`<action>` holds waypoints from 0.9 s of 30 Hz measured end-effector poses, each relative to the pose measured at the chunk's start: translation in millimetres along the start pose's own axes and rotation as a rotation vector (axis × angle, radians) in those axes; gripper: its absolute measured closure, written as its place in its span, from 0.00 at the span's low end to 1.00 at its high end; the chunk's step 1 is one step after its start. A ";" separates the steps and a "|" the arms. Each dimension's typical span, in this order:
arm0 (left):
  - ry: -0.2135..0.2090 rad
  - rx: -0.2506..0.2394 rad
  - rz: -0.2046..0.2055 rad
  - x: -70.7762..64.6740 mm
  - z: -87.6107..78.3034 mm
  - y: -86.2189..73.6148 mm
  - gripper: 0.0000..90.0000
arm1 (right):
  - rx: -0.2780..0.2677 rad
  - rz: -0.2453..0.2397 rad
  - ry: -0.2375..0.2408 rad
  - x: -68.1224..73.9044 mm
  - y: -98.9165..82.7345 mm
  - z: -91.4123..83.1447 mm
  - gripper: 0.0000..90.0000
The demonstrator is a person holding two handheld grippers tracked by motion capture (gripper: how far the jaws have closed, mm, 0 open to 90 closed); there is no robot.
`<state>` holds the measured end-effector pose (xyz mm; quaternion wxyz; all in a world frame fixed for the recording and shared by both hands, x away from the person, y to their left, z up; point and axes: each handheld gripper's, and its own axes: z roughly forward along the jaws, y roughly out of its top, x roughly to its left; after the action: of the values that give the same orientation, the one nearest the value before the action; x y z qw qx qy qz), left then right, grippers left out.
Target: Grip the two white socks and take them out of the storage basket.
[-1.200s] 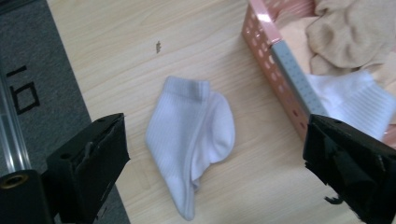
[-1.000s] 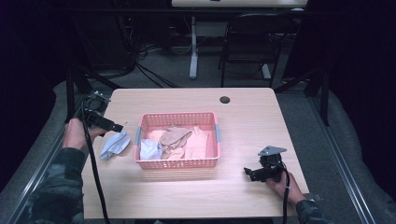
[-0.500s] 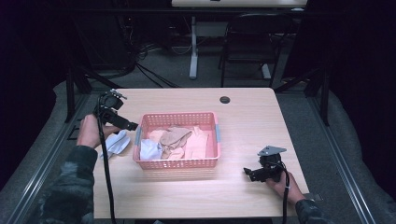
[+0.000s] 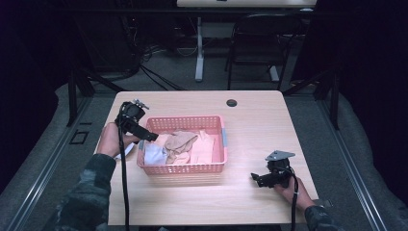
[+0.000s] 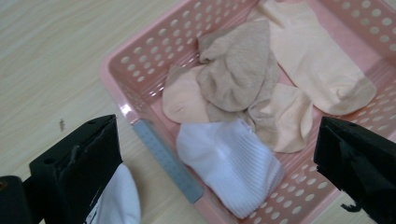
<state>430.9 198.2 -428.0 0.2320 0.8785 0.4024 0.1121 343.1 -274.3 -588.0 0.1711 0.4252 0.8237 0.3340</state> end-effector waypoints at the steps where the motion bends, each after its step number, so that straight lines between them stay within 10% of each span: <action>1: -0.006 0.006 0.002 -1.9 3.2 0.2 0.01 | 0.000 0.000 0.000 0.0 0.0 0.0 0.00; 27: -0.064 0.136 0.046 -26.1 63.7 -21.7 0.28 | 0.002 -0.003 0.002 0.1 0.0 -0.1 0.00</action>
<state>424.1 170.5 -494.3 0.1818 0.9043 0.3813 0.0615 343.0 -274.3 -587.9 0.1703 0.4236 0.8248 0.3335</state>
